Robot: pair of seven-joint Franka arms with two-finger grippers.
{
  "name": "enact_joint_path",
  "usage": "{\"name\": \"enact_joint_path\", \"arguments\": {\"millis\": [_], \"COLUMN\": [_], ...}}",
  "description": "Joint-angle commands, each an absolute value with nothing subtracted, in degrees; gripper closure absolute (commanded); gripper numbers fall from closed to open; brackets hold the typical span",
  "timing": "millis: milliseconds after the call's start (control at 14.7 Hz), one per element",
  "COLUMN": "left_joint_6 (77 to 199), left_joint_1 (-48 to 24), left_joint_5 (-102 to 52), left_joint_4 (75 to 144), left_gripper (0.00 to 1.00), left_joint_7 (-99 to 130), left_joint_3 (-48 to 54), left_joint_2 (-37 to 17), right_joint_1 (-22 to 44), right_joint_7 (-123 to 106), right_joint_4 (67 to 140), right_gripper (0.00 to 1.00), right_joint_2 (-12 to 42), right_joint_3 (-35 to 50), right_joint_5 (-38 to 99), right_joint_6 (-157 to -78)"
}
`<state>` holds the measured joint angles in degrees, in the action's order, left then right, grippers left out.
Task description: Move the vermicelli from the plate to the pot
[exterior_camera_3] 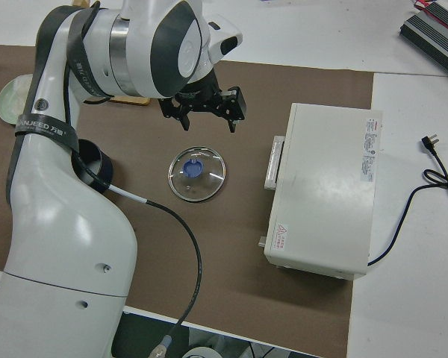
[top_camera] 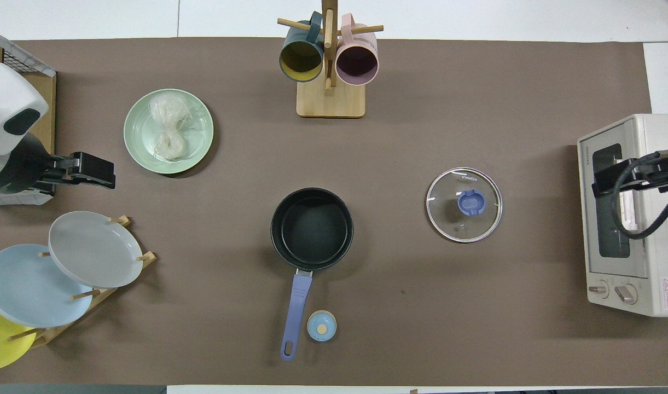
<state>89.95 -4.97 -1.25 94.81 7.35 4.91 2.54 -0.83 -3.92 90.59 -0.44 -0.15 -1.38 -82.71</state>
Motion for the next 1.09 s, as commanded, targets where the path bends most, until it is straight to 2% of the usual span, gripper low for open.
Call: {"name": "enact_joint_path", "arguments": {"millis": [0, 611, 747, 883, 1019], "left_joint_6": [90.35, 93.77, 94.22, 96.66, 103.59], "left_joint_1": [-5.01, -4.92, -5.10, -5.27, -5.27], "left_joint_5": [-1.41, -2.02, -3.25, -3.08, -2.99], "left_joint_4": [94.66, 94.57, 90.12, 82.48, 80.42], "left_gripper": [0.00, 0.00, 0.00, 0.00, 0.00], "left_joint_7": [6.68, 8.35, 8.44, 8.70, 8.79], "left_joint_3": [4.66, 4.66, 4.66, 4.66, 4.66], "left_joint_2": [2.64, 1.59, -5.49, -16.82, -24.05], "right_joint_1": [-1.05, -1.05, -0.79, -0.88, 0.25], "right_joint_7": [-3.60, -5.70, -5.28, -3.96, -4.57], "right_joint_4": [90.88, 92.28, 97.18, 102.80, 106.68], "right_gripper": [0.00, 0.00, 0.00, 0.00, 0.00], "right_joint_2": [-1.14, -1.67, -3.68, -5.36, -5.45], "right_joint_3": [0.09, 0.17, 0.26, 0.26, 0.26], "right_joint_5": [-0.97, -0.97, -0.79, 1.65, 2.55], "right_joint_6": [-82.09, -81.29, -87.86, -93.14, -98.32]}}
